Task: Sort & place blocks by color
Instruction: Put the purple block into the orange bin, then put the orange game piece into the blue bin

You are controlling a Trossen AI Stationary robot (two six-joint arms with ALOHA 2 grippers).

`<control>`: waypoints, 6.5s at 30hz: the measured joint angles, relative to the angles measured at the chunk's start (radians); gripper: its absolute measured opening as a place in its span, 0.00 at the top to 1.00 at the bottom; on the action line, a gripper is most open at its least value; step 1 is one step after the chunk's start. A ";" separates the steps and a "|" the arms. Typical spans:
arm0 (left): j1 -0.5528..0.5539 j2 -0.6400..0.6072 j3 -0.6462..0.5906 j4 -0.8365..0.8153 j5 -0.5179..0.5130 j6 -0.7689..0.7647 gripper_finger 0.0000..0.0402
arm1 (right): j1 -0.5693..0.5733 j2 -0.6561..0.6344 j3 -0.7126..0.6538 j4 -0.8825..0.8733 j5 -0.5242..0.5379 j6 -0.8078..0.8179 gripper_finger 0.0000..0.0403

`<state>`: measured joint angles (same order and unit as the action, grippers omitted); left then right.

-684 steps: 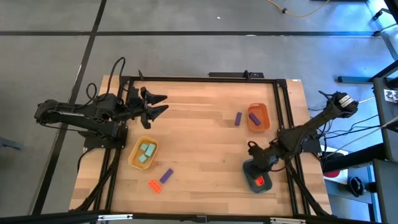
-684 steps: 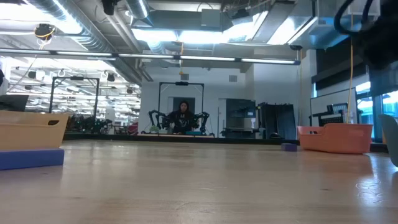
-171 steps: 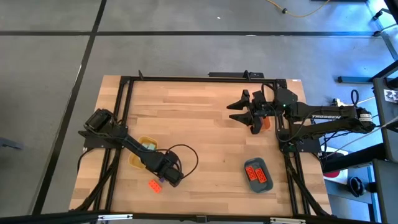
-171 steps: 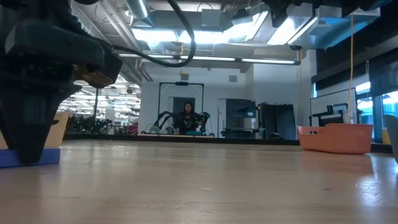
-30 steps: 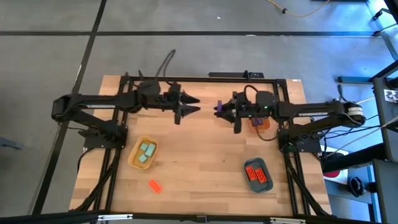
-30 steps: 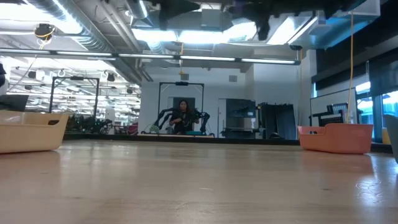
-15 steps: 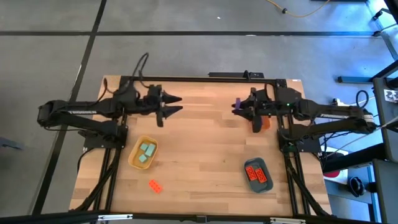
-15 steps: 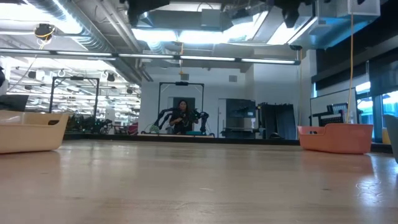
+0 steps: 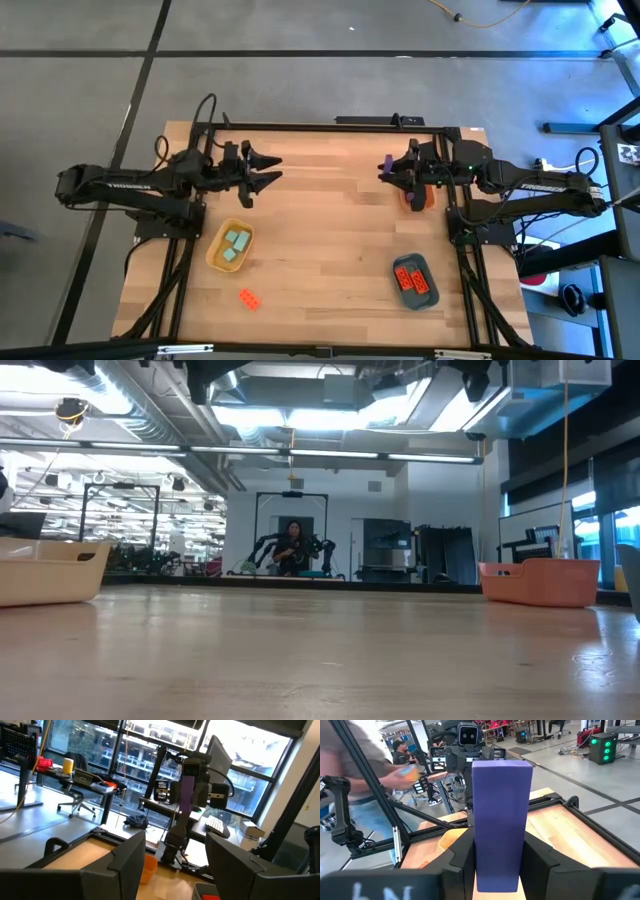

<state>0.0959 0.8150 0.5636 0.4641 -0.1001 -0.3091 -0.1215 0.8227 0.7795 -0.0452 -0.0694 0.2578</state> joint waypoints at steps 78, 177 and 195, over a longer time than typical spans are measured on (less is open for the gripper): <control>0.002 -0.272 0.015 -0.007 0.057 -0.048 0.51 | -0.077 0.038 0.165 -0.772 0.329 0.341 0.73; 0.002 -0.272 0.013 -0.191 0.057 -0.055 0.51 | 0.051 0.071 -0.173 0.556 -0.064 0.021 0.32; -0.039 -0.254 0.014 -0.190 0.080 -0.057 0.51 | 0.051 0.071 -0.173 0.557 -0.064 0.021 0.32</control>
<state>0.0567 0.5606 0.5779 0.2738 -0.0199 -0.3666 -0.0706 0.8940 0.6067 0.5113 -0.1329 0.2790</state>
